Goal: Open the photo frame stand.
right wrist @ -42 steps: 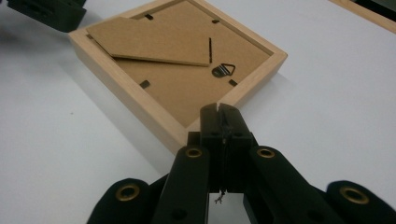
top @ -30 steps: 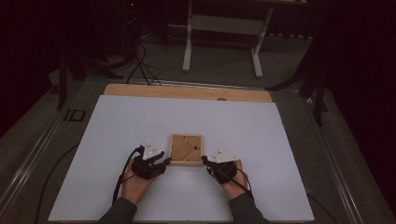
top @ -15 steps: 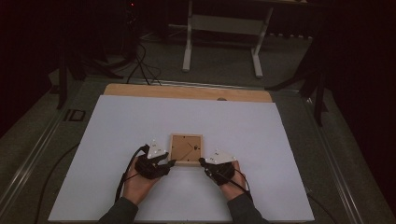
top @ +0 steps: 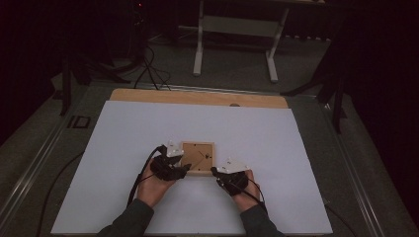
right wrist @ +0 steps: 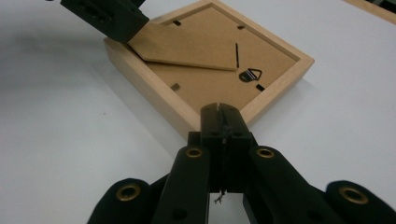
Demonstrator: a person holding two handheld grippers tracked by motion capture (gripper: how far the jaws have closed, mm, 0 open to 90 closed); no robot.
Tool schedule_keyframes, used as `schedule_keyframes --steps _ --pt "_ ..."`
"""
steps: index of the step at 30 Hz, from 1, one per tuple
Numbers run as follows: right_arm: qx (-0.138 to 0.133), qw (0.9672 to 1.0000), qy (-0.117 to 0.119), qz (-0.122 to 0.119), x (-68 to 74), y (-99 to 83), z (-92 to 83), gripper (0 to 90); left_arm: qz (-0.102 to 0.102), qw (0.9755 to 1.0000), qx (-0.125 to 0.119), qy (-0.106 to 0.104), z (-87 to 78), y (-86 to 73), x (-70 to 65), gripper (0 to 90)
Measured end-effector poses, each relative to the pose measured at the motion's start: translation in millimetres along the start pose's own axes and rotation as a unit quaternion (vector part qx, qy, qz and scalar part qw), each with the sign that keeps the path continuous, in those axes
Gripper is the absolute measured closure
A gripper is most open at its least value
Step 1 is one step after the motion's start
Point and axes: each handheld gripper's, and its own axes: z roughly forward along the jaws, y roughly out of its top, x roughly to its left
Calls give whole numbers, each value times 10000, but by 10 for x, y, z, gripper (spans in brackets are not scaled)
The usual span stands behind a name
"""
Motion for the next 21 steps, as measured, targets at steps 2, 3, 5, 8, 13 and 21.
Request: schedule_keyframes --steps 2,3,5,8,13,21 --pt "20 10000 -1 18 -7 -8 9 895 53 10000 17 -9 30 15 -8 500" --pt "9 10000 -2 40 -7 -9 11 895 68 10000 27 -9 45 21 -13 497" --pt "15 10000 -5 21 -4 -7 13 895 119 9999 66 13 68 30 -16 494" --pt "13 10000 5 20 -8 -7 14 895 136 9998 126 42 93 44 -17 496" --pt "14 10000 0 22 -6 -7 15 895 198 9995 238 36 135 63 -14 499" --pt "2 10000 15 54 -8 -9 18 894 166 9994 296 -9 168 103 -8 497"
